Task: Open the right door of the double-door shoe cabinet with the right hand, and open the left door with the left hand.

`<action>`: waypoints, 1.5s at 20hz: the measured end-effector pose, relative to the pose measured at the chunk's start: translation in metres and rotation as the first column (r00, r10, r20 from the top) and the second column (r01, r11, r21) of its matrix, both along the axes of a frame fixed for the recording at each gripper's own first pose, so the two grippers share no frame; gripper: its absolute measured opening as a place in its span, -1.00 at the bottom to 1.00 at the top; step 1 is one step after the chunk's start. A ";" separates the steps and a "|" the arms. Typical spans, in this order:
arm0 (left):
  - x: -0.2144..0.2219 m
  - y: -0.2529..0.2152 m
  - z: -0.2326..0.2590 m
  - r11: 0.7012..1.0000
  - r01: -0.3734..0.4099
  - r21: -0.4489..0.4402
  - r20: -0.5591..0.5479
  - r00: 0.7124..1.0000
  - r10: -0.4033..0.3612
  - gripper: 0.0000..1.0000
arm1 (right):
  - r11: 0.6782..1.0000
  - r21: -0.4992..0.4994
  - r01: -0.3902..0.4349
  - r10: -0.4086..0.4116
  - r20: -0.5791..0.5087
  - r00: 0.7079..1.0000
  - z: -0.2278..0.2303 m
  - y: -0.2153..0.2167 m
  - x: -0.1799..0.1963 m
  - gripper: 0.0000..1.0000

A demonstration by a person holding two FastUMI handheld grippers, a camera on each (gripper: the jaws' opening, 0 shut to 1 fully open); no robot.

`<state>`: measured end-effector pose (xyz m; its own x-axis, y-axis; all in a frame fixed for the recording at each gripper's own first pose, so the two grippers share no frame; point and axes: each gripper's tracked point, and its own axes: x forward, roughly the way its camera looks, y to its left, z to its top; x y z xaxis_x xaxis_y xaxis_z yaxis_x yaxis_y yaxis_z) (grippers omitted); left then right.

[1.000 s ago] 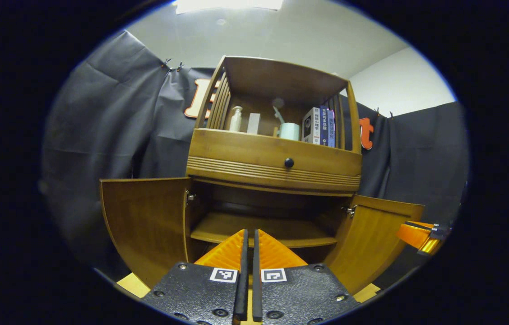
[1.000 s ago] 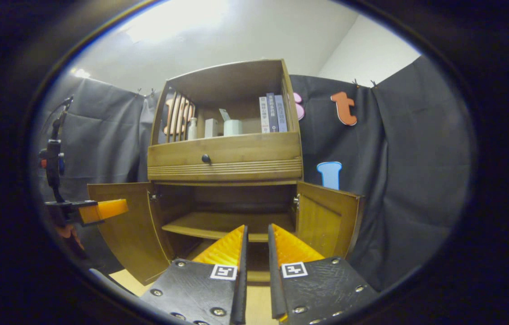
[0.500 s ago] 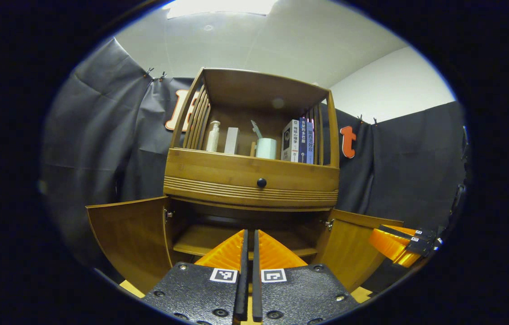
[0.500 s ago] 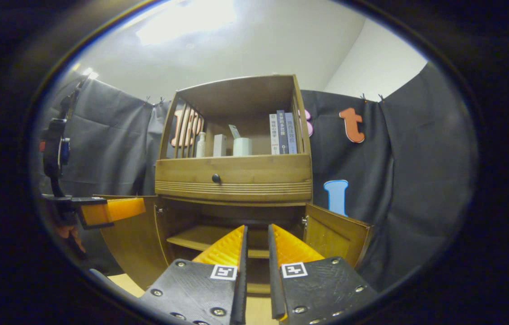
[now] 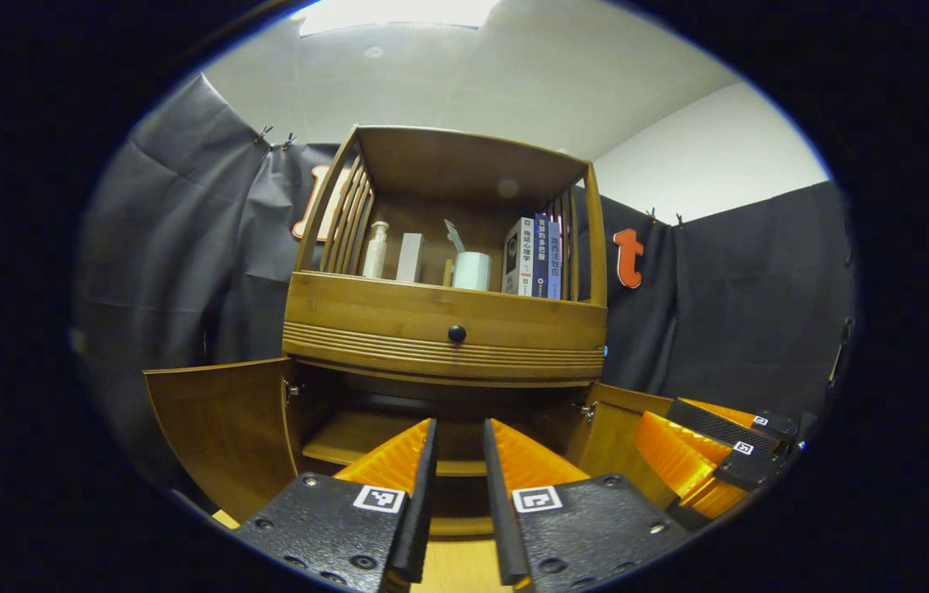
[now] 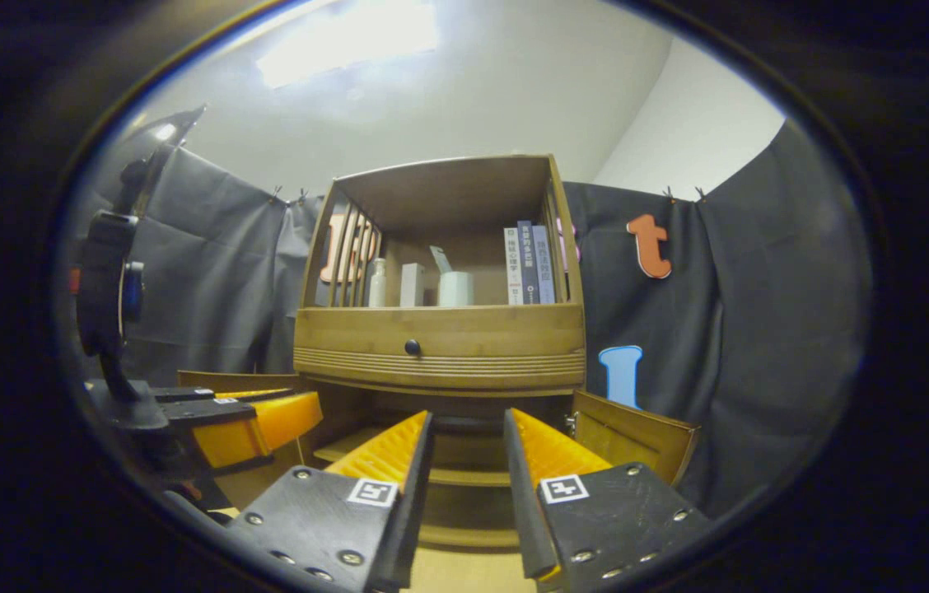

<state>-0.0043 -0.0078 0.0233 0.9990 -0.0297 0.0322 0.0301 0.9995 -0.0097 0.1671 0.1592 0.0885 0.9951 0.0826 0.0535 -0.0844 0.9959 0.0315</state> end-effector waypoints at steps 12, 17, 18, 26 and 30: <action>0.000 0.017 0.009 0.998 -0.061 0.014 0.040 0.997 0.061 0.83 | 1.000 0.013 0.003 -0.003 -0.005 1.000 -0.002 0.004 0.004 0.92; 0.002 0.020 0.010 0.999 -0.050 0.022 0.047 0.998 0.049 0.83 | 1.000 0.002 0.021 -0.021 0.007 1.000 0.002 0.006 0.001 0.91; 0.002 0.020 0.011 0.999 -0.044 0.022 0.048 0.998 0.043 0.83 | 1.000 0.001 0.027 -0.027 0.008 1.000 0.001 0.007 0.000 0.92; 0.002 0.028 0.013 0.999 0.009 0.036 0.051 0.999 -0.011 0.91 | 0.997 -0.004 0.077 -0.077 0.012 0.997 0.000 0.016 -0.006 0.86; 0.004 0.030 0.008 0.997 0.049 0.057 0.036 0.998 -0.052 0.83 | 0.994 0.002 0.106 -0.106 0.009 0.994 -0.004 0.021 -0.011 0.92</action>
<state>-0.0007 0.0217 0.0318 0.9943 -0.0830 0.0668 0.0798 0.9956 0.0486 0.1561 0.1800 0.0849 0.9978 -0.0230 0.0628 0.0210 0.9992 0.0332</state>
